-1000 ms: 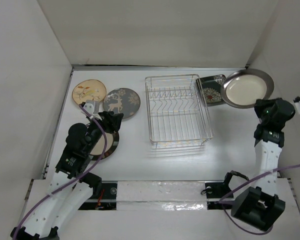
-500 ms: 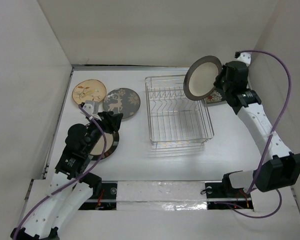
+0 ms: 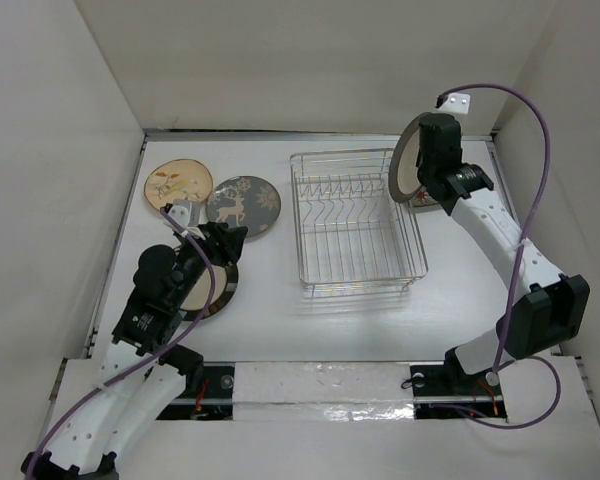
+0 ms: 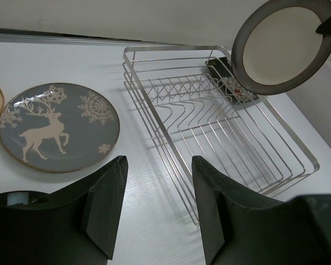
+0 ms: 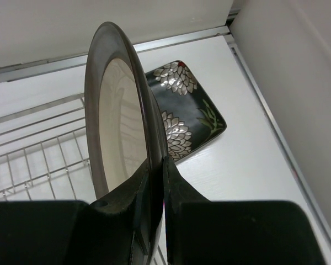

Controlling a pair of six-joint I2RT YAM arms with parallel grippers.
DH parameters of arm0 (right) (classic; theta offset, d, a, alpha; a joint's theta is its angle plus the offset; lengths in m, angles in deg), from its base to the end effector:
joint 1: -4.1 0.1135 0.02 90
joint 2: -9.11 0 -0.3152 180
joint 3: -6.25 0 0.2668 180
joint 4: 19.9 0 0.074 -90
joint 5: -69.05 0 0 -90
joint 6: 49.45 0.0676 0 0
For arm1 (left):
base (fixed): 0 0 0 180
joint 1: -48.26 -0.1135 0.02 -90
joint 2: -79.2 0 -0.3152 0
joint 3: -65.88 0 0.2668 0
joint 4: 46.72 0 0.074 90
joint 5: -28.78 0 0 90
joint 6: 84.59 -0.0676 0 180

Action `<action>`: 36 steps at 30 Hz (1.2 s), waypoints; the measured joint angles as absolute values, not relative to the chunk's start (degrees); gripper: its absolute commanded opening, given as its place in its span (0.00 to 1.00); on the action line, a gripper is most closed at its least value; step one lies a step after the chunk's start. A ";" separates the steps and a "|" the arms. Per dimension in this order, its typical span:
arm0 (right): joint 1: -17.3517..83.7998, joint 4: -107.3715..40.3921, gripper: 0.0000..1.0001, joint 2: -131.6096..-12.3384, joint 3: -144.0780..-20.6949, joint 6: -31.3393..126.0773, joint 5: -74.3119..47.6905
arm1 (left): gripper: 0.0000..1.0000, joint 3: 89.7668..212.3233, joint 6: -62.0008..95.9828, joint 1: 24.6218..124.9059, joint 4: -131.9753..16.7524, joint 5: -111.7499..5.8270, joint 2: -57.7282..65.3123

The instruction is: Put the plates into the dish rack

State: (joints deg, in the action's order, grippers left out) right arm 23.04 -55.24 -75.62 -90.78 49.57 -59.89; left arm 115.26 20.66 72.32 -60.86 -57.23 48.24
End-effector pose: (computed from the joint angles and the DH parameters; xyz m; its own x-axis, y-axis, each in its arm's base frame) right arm 0.3621 0.0793 0.4347 -0.3194 0.0193 -0.9474 0.3490 0.9319 -0.0987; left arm 0.1295 -0.0630 0.3705 -0.0579 -0.2615 -0.9635 0.4714 0.8435 -0.2573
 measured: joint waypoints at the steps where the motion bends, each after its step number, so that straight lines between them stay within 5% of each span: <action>1: 23.10 -55.22 0.00 -75.86 -90.87 48.96 -60.15 | 0.47 115.26 20.66 72.32 -60.84 -57.26 48.22; 36: 29.33 -51.94 0.00 -83.64 -89.97 36.24 -61.53 | 0.47 115.26 20.63 72.32 -60.84 -56.82 47.23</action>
State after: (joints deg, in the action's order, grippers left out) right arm 29.33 -51.94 -83.64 -89.97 36.24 -61.53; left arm 115.26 20.63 72.32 -60.84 -56.82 47.23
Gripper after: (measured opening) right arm 0.151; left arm 0.473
